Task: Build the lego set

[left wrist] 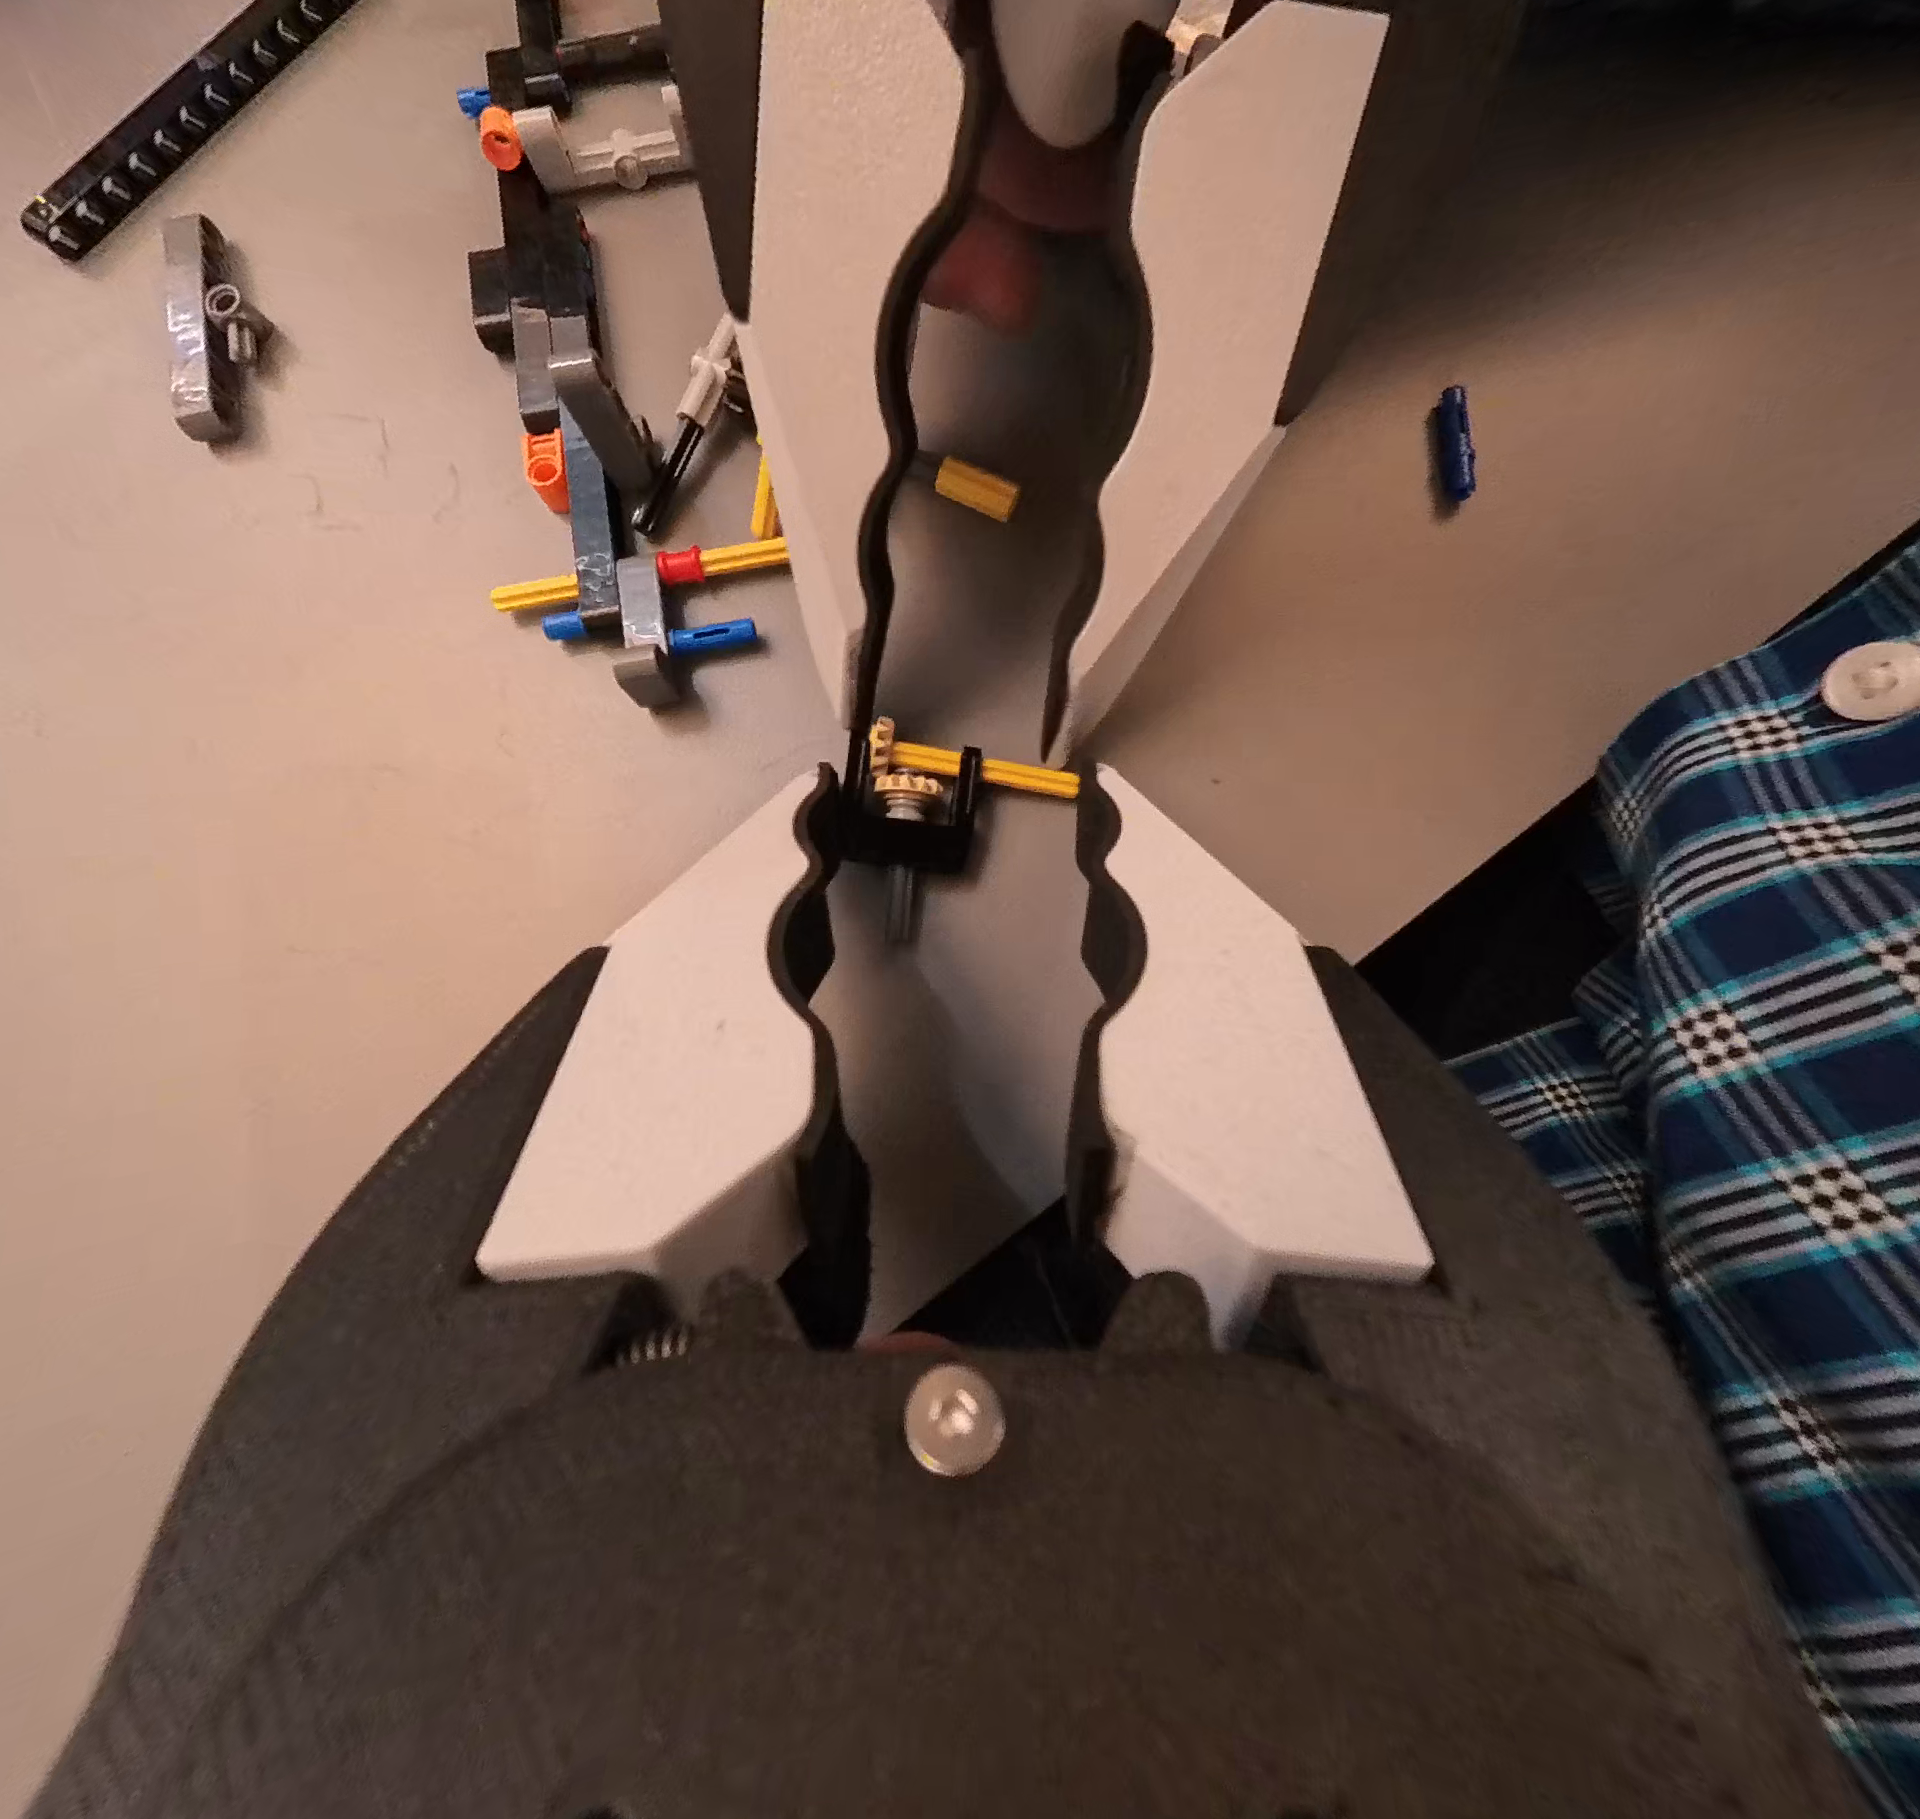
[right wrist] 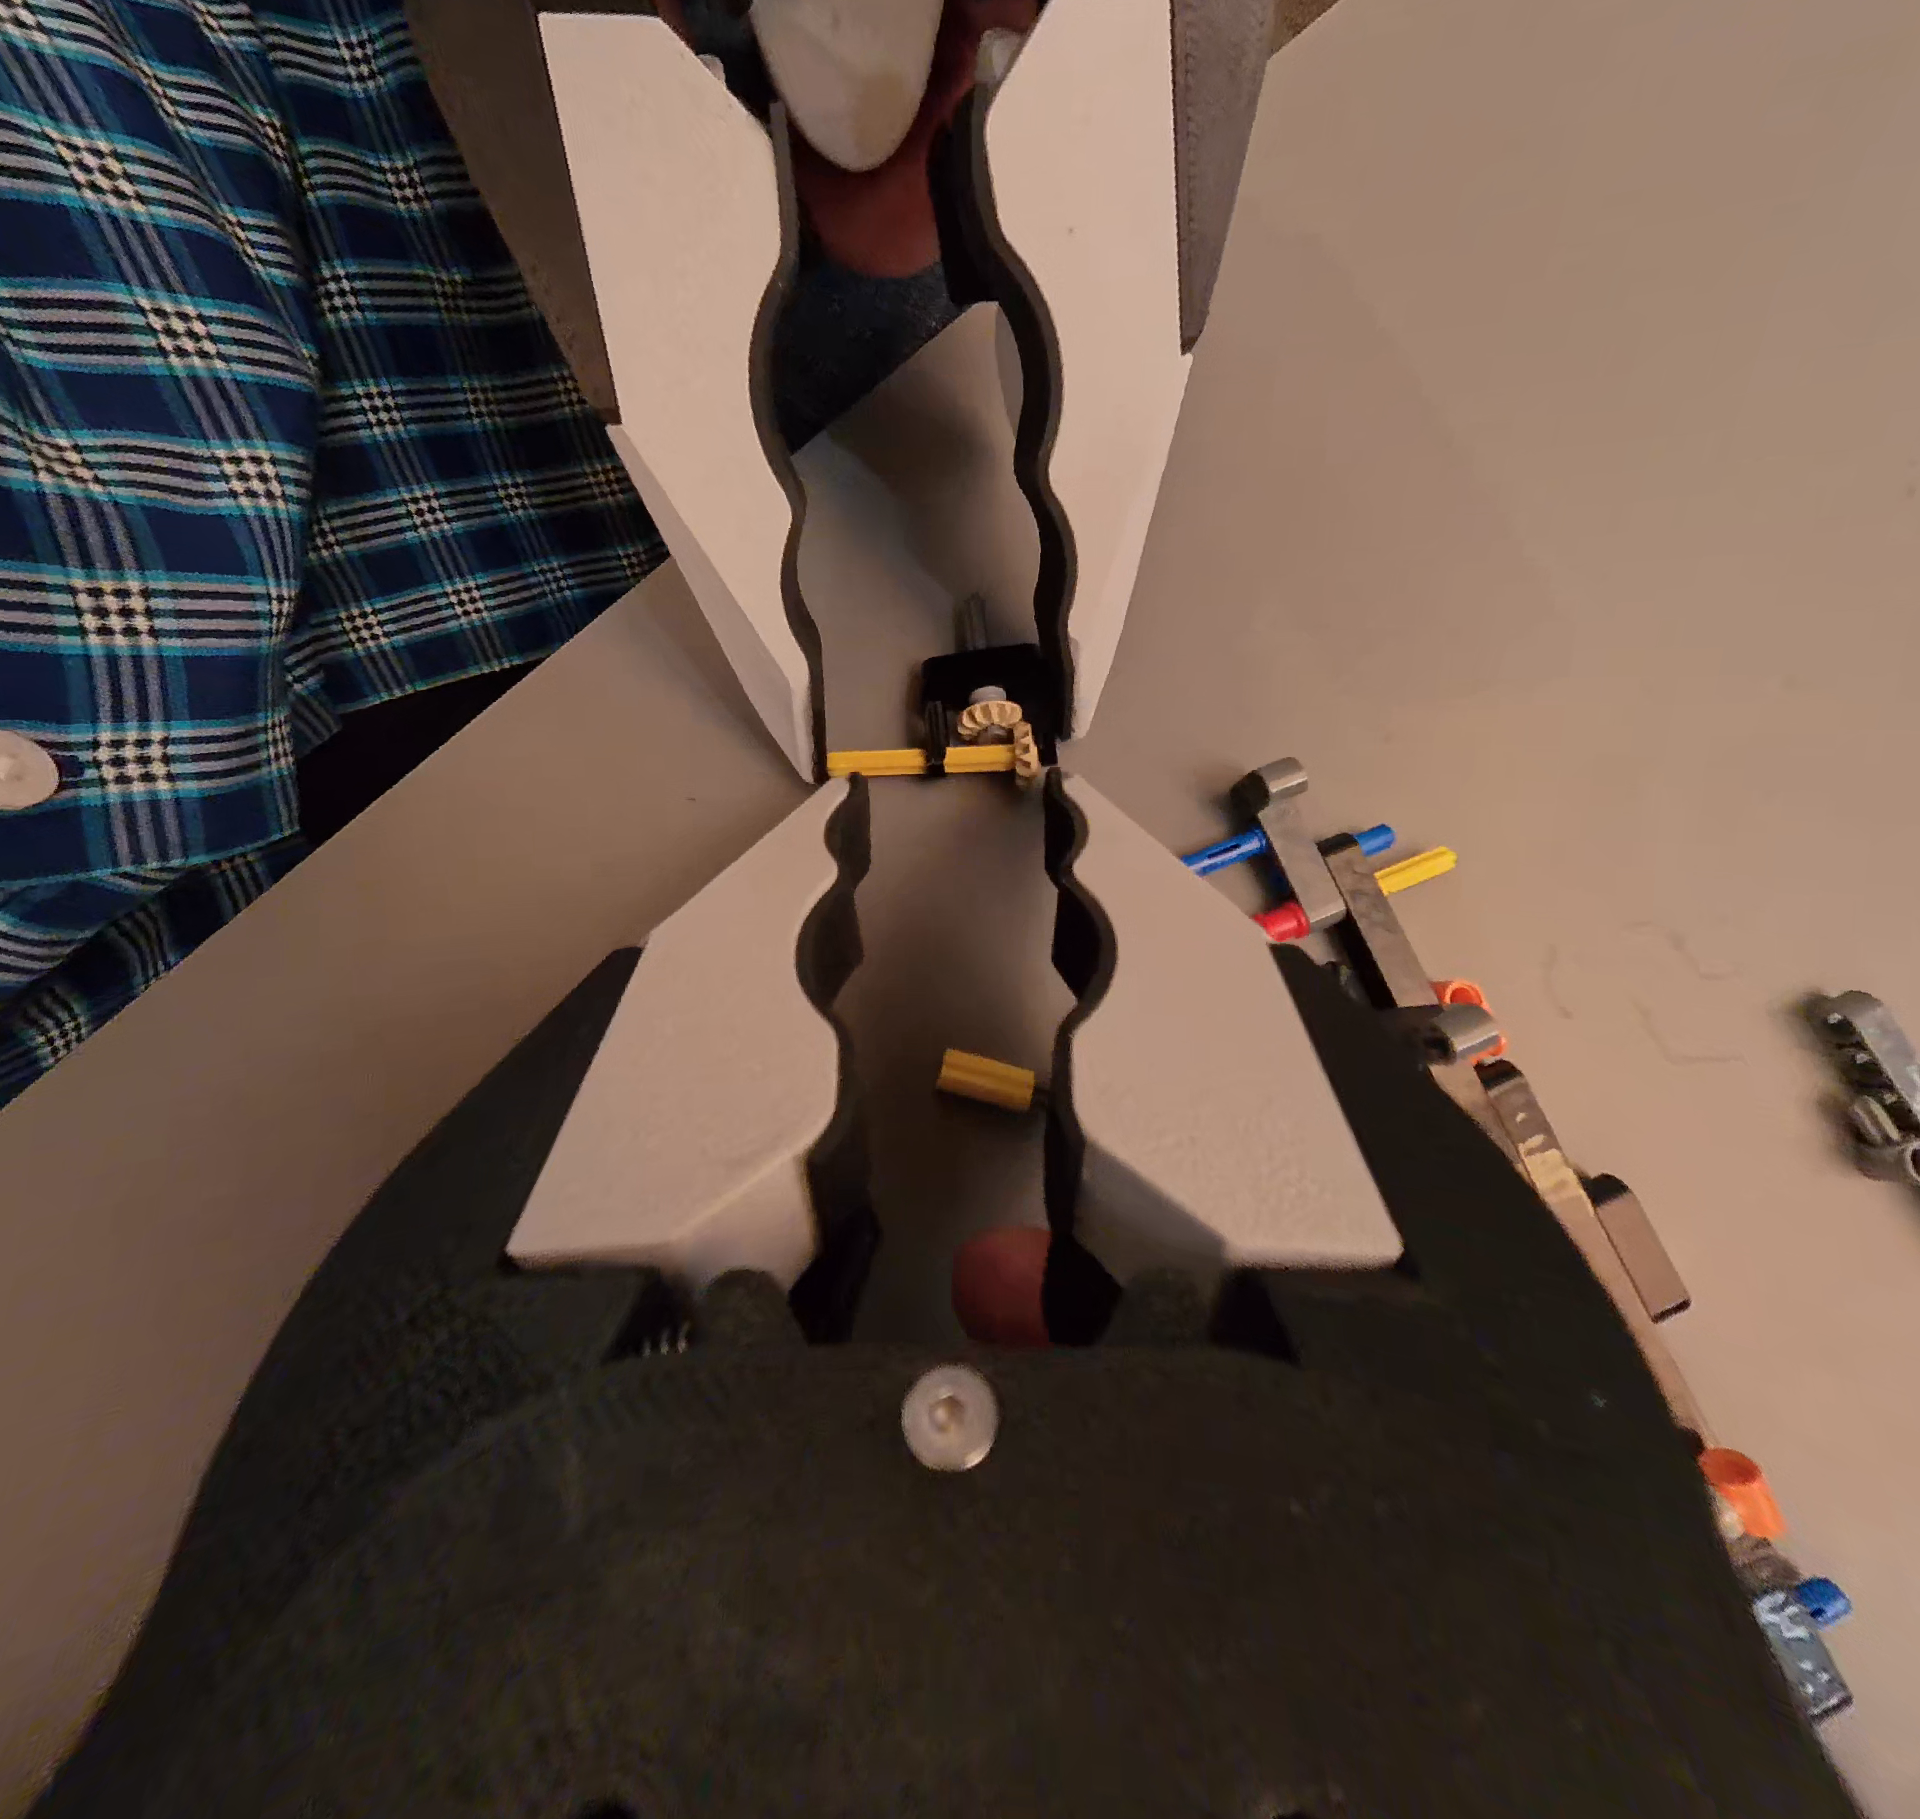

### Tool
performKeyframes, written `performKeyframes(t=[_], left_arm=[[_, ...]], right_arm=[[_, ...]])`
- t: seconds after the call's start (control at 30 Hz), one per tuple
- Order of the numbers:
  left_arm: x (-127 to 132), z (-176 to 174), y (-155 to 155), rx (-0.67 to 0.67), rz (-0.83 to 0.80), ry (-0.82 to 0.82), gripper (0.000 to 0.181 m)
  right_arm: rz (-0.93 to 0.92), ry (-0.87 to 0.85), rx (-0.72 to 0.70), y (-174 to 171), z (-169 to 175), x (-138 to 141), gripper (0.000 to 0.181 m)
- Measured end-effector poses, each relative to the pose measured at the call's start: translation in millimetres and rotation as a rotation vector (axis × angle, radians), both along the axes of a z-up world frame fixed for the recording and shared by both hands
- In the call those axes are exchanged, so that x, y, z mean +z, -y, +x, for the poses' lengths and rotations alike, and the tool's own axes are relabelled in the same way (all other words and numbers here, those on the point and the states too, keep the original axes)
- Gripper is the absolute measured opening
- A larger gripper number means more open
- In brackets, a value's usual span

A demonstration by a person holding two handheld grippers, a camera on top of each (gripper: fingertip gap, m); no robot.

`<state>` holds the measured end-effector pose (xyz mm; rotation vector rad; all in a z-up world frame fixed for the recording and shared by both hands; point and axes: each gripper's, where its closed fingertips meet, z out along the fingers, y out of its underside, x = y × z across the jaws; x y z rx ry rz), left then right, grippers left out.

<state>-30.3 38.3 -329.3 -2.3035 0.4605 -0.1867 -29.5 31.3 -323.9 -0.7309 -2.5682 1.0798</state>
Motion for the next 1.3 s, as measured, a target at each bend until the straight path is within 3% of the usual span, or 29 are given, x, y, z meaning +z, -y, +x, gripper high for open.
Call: performKeyframes(t=[0.63, 1.3], left_arm=[[0.6, 1.6, 0.3, -0.014, 0.002, -0.004, 0.043], [1.4, 4.5, -1.0, -0.057, 0.0, -0.04, 0.041]], right_arm=[[0.001, -0.021, -0.049, -6.7, -6.1, 3.4, 0.001], [0.008, -0.032, -0.061, -5.1, -5.9, 4.2, 0.0]])
